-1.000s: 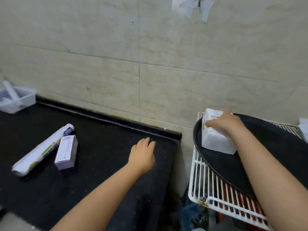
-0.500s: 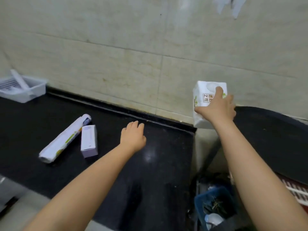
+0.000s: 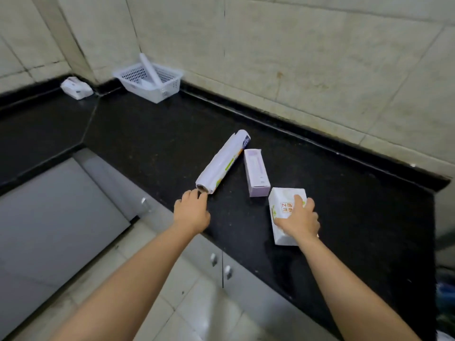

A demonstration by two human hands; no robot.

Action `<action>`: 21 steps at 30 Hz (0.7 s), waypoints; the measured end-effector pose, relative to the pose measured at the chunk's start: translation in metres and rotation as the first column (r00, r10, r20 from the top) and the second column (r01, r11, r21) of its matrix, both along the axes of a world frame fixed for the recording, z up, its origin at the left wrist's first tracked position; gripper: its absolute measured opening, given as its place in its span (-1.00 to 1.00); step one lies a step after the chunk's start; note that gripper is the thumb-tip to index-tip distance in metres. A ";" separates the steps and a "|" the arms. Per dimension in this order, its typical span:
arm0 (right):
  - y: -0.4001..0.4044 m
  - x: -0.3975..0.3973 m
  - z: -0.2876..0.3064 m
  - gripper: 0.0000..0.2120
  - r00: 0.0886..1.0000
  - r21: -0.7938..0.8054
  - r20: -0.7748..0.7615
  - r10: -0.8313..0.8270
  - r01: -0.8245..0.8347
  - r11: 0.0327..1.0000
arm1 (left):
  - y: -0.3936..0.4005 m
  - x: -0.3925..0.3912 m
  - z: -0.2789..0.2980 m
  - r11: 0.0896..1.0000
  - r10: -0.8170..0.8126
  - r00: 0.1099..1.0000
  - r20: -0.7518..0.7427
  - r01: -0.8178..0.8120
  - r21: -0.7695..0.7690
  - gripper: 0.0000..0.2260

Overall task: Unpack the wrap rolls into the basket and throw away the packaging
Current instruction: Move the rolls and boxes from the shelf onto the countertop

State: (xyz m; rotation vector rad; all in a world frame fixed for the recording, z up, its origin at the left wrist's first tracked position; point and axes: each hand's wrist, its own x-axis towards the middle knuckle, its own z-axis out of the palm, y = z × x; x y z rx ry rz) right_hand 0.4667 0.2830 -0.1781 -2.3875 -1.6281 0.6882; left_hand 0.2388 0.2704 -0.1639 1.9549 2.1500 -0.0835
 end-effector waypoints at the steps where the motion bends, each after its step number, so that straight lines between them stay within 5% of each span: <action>1: 0.000 -0.004 -0.007 -0.21 1.000 -0.012 0.015 0.006 -0.006 1.000 | 0.001 -0.007 -0.006 1.000 0.012 1.000 0.002 -0.012 -0.019 -0.57; 6: 0.006 -0.007 -0.026 -0.19 0.986 -0.068 0.161 0.051 -0.040 0.997 | 0.021 -0.025 -0.024 0.999 -0.015 1.000 0.024 0.017 -0.047 -0.56; 12: 0.067 -0.029 -0.003 -0.44 0.983 0.185 0.065 0.174 -0.183 0.966 | 0.087 -0.012 -0.026 1.000 0.002 0.996 0.084 -0.004 0.030 -0.43; 17: 0.123 -0.055 -0.009 -0.32 0.984 0.034 -0.038 0.172 -0.171 0.985 | 0.135 0.006 -0.041 0.982 0.157 0.980 0.119 -0.141 -0.127 -0.11; 21: 0.157 -0.072 -0.023 -0.19 0.991 -0.058 -0.075 0.107 -0.111 0.992 | 0.170 -0.002 -0.053 0.963 0.221 0.966 0.133 -0.194 -0.188 -0.19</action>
